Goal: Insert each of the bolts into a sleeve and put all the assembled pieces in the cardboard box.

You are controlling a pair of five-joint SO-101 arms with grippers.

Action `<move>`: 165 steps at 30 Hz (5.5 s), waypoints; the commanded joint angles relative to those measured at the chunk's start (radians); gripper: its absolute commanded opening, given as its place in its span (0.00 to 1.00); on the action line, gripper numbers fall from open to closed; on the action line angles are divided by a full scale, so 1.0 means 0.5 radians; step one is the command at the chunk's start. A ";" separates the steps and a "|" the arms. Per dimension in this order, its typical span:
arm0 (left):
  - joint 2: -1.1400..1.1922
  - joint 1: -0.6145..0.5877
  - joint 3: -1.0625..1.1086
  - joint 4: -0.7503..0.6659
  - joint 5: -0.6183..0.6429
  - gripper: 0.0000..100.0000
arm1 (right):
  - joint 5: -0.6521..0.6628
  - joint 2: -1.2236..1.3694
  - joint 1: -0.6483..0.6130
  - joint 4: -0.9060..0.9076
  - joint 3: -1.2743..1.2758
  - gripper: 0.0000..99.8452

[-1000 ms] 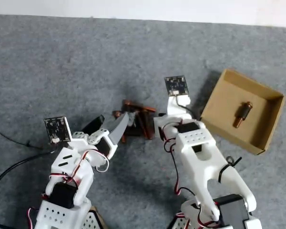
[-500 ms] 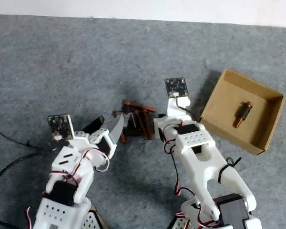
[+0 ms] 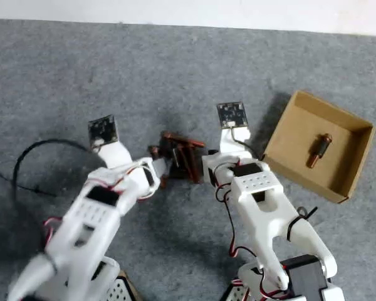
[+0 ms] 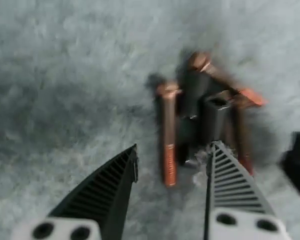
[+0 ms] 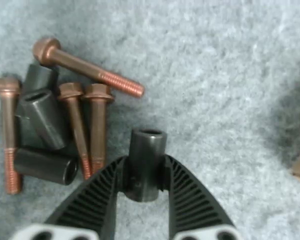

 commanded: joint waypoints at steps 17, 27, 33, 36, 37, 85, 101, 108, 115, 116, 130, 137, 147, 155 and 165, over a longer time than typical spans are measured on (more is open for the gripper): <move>0.735 -0.041 -0.308 -0.365 -0.049 0.21 | 0.021 -0.091 0.026 -0.041 -0.023 0.00; 1.060 -0.057 -0.643 -0.374 -0.055 0.21 | 0.021 -0.091 0.029 -0.041 -0.020 0.00; 1.250 -0.060 -0.852 -0.377 -0.126 0.21 | 0.021 -0.091 0.029 -0.041 -0.020 0.00; 1.401 -0.057 -0.977 -0.368 -0.160 0.21 | 0.021 -0.091 0.029 -0.041 -0.020 0.00; 1.444 -0.060 -1.011 -0.368 -0.157 0.21 | 0.021 -0.091 0.029 -0.041 -0.020 0.00; 1.680 -0.112 -1.339 0.083 -0.261 0.01 | 0.021 -0.091 0.029 -0.041 -0.020 0.00; 0.753 -0.127 -0.201 -1.040 -0.285 0.00 | 0.021 -0.115 0.023 -0.041 -0.020 0.00; 0.361 -0.229 0.069 -1.231 -0.273 0.00 | 0.025 -0.416 0.020 -0.222 0.219 0.00; 0.044 -0.241 0.265 -1.270 -0.270 0.00 | 0.359 -0.947 -0.195 -0.575 0.732 0.00; 0.002 -0.241 0.299 -1.295 -0.270 0.00 | 0.411 -1.002 -0.250 -0.615 0.793 0.00; -0.907 -0.305 0.953 -1.890 0.046 0.00 | 0.706 -1.198 -0.621 -0.953 1.115 0.00; -1.548 -0.367 1.011 -1.430 0.288 0.00 | 0.709 -1.198 -0.818 -0.956 1.115 0.00; -2.472 -0.226 0.950 -0.285 0.288 0.00 | 0.921 -1.198 -0.812 -1.094 1.152 0.00; -2.414 -0.204 0.931 -0.273 0.288 0.00 | 0.930 -1.198 -0.741 -1.367 1.275 0.00; -2.414 -0.103 0.931 -0.267 0.288 0.00 | 0.933 -1.198 -0.744 -1.370 1.278 0.00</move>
